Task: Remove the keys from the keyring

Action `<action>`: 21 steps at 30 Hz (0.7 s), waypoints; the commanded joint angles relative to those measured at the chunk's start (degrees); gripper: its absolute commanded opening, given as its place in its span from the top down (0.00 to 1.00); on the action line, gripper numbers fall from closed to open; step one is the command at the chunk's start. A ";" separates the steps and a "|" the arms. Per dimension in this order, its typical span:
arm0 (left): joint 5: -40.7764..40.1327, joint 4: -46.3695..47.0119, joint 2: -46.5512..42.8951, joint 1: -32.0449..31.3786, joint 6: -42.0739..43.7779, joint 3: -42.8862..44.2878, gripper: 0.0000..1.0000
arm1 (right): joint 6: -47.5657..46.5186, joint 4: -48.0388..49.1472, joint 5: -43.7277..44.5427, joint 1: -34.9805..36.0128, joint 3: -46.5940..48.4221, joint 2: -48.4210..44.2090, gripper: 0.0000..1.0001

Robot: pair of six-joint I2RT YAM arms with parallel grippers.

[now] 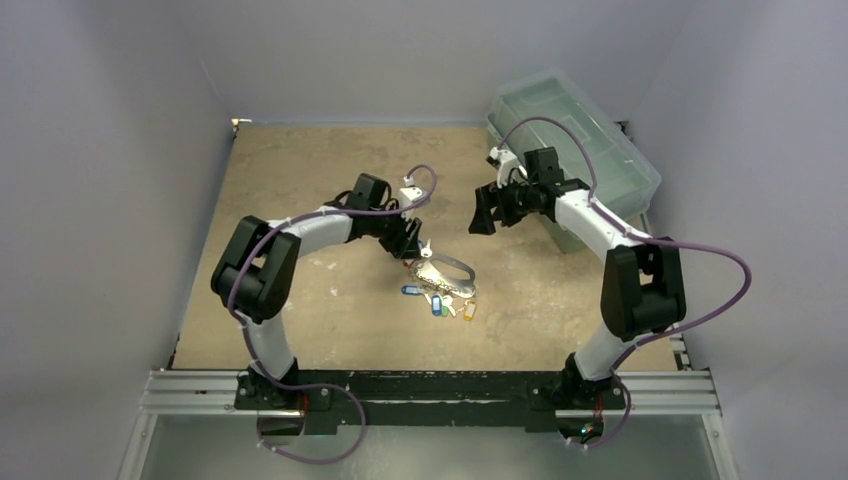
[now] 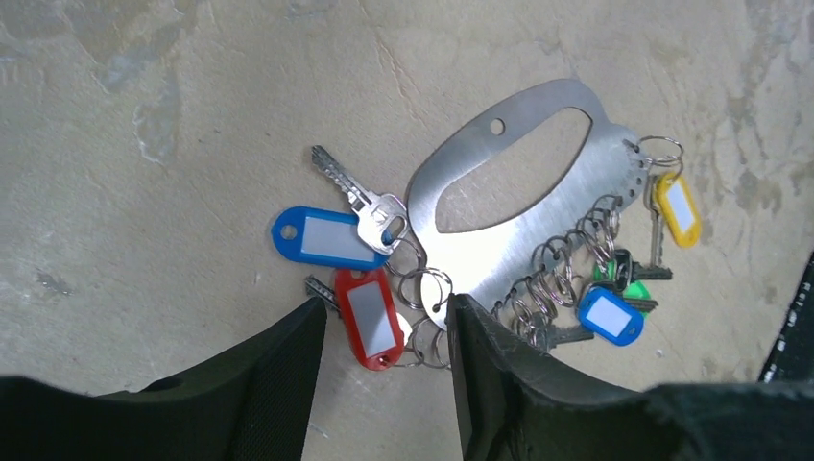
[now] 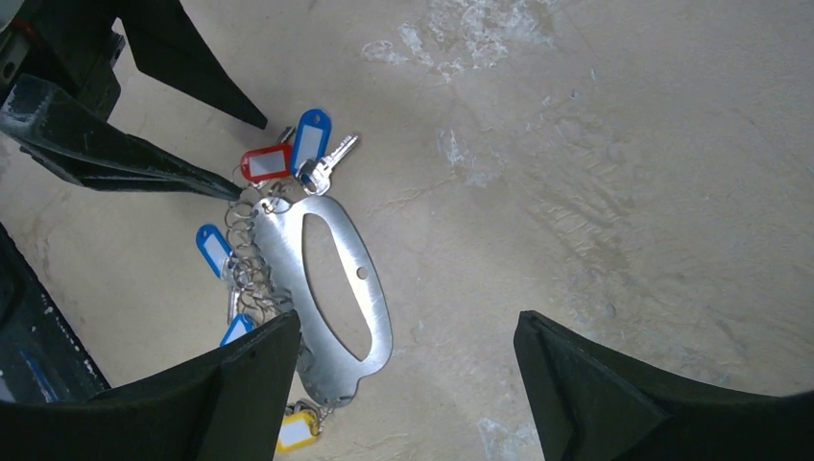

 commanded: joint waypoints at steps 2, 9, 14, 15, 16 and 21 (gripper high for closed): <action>-11.65 4.33 -0.73 -2.62 -4.56 1.82 0.52 | 3.12 5.15 -1.05 0.40 -1.70 -0.31 0.13; -26.80 9.29 -2.58 -8.04 -10.64 -1.15 0.44 | 6.40 7.66 2.84 0.39 -2.79 -0.53 0.13; -29.33 8.46 -1.35 -8.68 -15.64 0.81 0.40 | 6.87 8.43 4.03 0.37 -2.78 -0.47 0.12; -29.22 8.88 -1.66 -8.67 -16.87 0.66 0.39 | 6.87 8.30 4.10 0.41 -2.74 -0.52 0.12; -28.44 8.97 -1.94 -8.67 -17.40 0.57 0.38 | 6.87 8.21 4.31 0.41 -2.81 -0.56 0.12; -27.89 2.69 -2.90 -9.99 -20.20 4.68 0.33 | 6.70 8.20 4.32 0.39 -4.20 -1.63 0.11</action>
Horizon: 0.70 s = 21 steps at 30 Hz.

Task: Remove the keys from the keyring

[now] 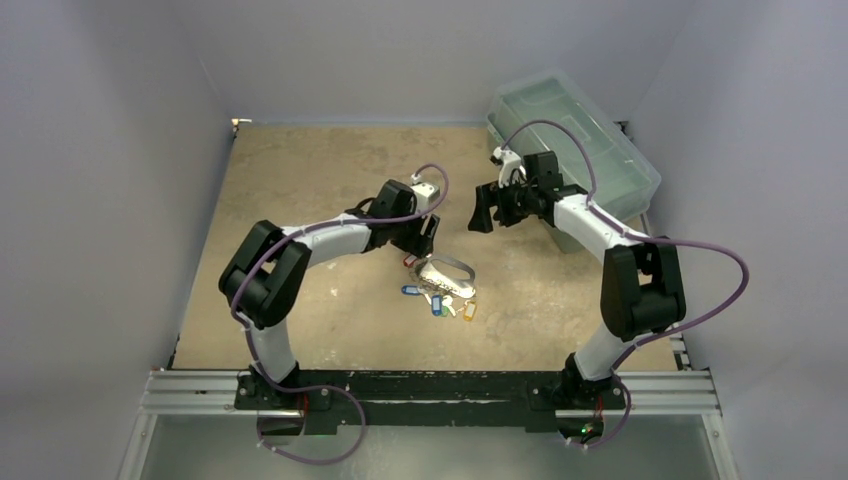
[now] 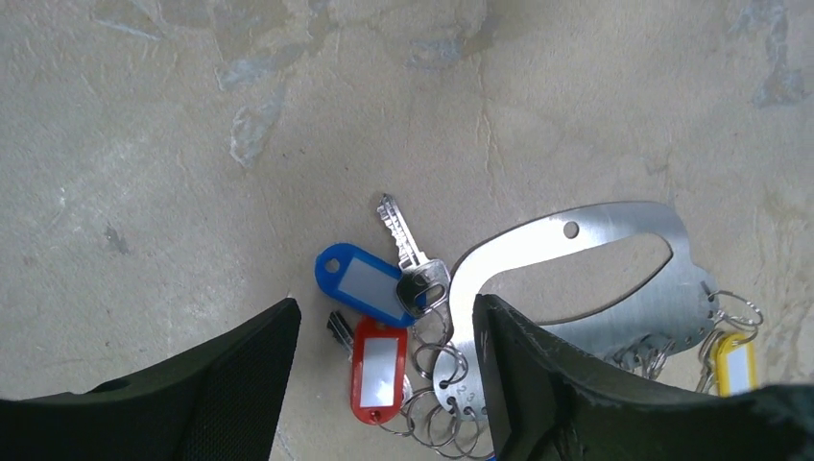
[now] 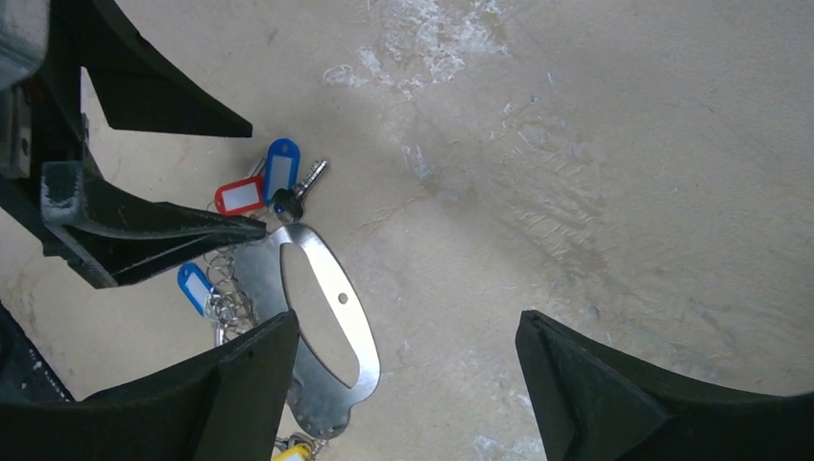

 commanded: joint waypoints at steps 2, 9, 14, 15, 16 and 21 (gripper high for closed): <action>-2.23 -5.53 -2.30 -2.02 -4.67 6.32 0.32 | 0.27 1.02 0.16 0.26 -1.08 -1.68 0.11; -2.27 -10.96 0.65 -2.95 -4.88 11.04 0.27 | 0.10 0.03 1.15 0.30 0.33 -1.55 0.11; -3.28 -12.08 -0.38 -4.61 -5.07 12.10 0.25 | -0.40 -0.64 2.75 0.30 1.37 -1.15 0.10; -3.23 -12.43 -0.48 -4.71 -5.10 12.51 0.25 | -0.66 -1.07 3.10 0.30 1.79 -1.06 0.10; -3.25 -12.96 -0.53 -4.85 -5.07 13.06 0.25 | -0.98 -1.46 3.40 0.28 2.26 -0.98 0.10; -2.31 -12.69 -0.72 -4.44 -6.27 12.82 0.23 | -2.15 -2.46 4.57 0.30 3.04 -1.50 0.09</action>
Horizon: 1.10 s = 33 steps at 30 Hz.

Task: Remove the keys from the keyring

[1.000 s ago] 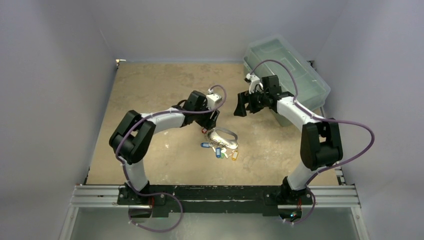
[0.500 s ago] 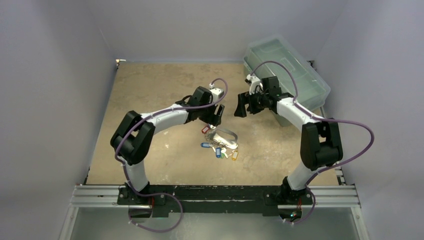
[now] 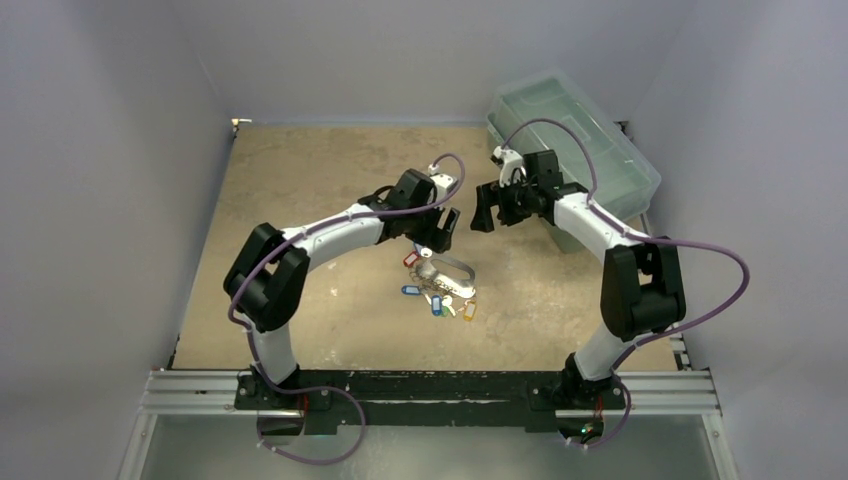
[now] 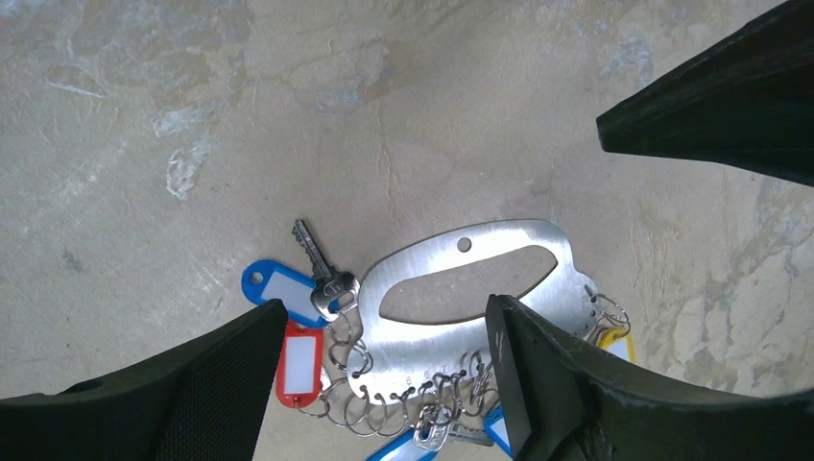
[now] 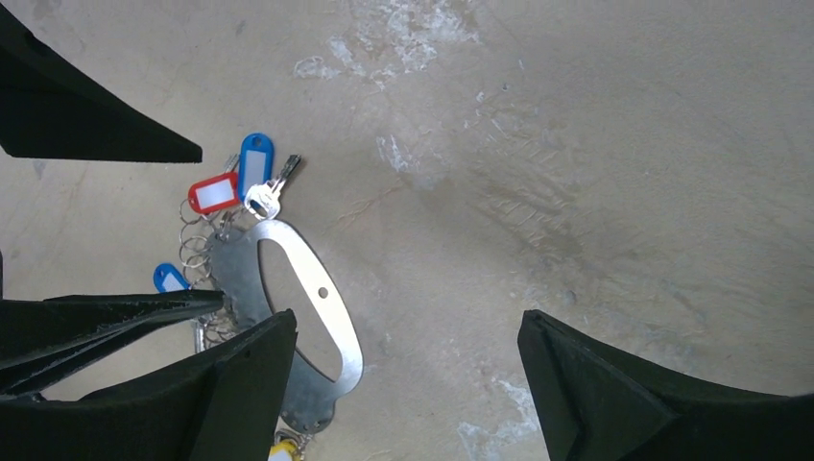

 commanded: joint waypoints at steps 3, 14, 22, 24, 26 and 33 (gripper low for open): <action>0.24 1.89 -1.26 0.49 -1.96 -1.16 0.21 | -2.05 -1.64 1.71 0.30 3.09 -1.44 0.09; 15.77 8.12 0.65 12.89 -2.98 -8.31 0.23 | -4.43 -2.80 -0.66 0.66 -0.66 0.91 0.11; 23.24 19.15 -2.08 14.99 -9.82 -17.07 0.27 | -4.55 -1.33 0.25 4.04 -1.29 5.83 0.21; 28.21 23.71 -0.75 16.15 -14.89 -18.99 0.29 | -4.26 -1.62 -1.04 4.68 -1.24 7.67 0.26; 31.83 28.10 0.24 17.19 -19.48 -21.04 0.31 | -4.59 -2.51 -1.83 5.20 -1.24 9.26 0.30; 35.96 37.50 1.58 16.17 -25.95 -25.82 0.35 | -4.43 -2.04 -2.62 6.63 -2.68 10.87 0.40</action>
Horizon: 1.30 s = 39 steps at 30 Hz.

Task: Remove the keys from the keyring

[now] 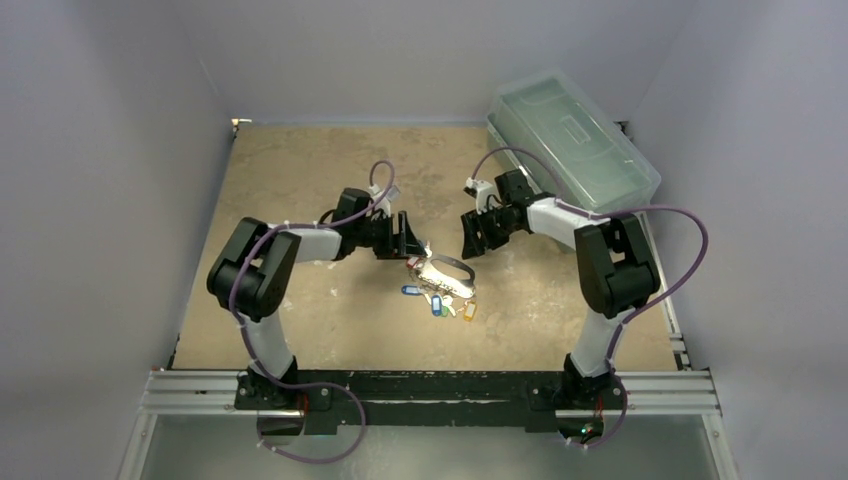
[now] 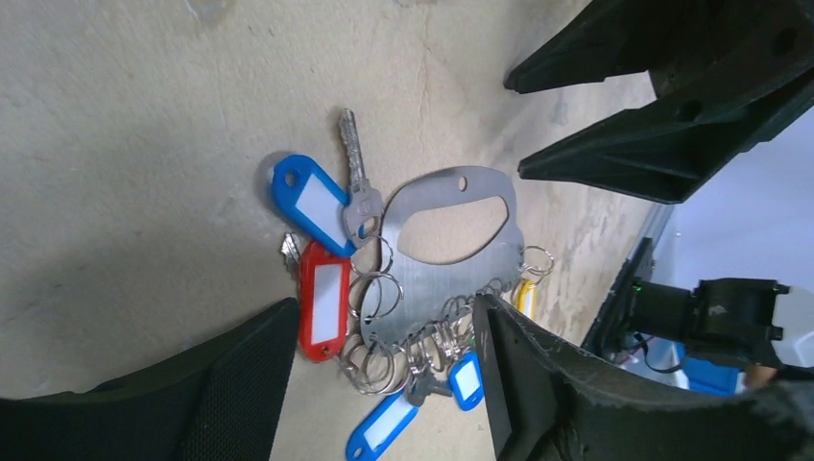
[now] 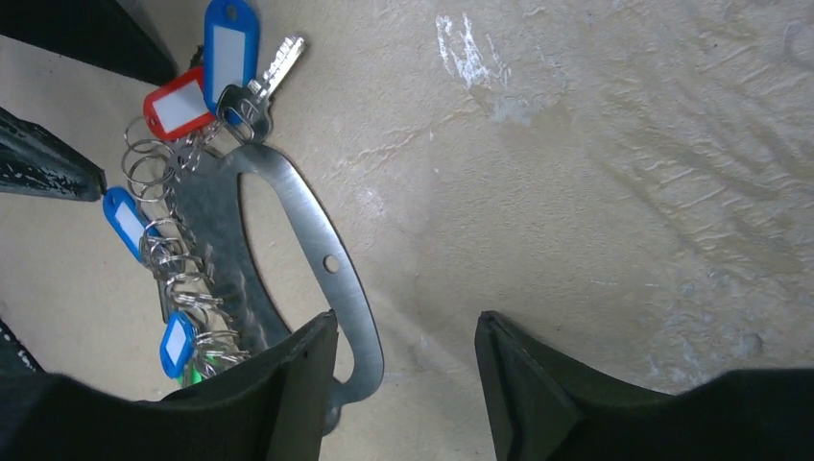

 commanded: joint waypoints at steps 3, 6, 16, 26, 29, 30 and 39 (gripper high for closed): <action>6.02 12.37 4.00 -1.78 -8.13 -2.95 0.40 | -0.12 -0.20 -1.45 1.81 -1.38 1.97 0.43; 6.89 15.81 4.56 -2.64 -10.28 -3.31 0.46 | 0.07 -0.17 -1.65 2.53 -1.27 2.82 0.43; -7.63 -7.02 -3.58 -3.63 10.19 0.50 0.76 | -0.11 -0.48 -2.01 2.63 -0.69 2.00 0.42; -6.36 -8.92 -3.53 -4.86 13.82 3.23 0.67 | -0.15 -0.92 -2.58 2.64 -0.70 1.31 0.42; -13.63 -9.71 -7.54 -8.73 18.44 5.01 0.67 | -0.02 -0.92 -2.69 2.61 -0.89 0.96 0.42; -16.72 -9.97 -8.88 -10.38 20.01 5.61 0.67 | 0.04 -0.81 -2.68 2.66 -0.92 0.87 0.42; -35.03 -18.45 -5.53 -19.50 24.02 13.12 0.58 | 0.36 -1.03 -3.46 2.63 -0.40 0.62 0.42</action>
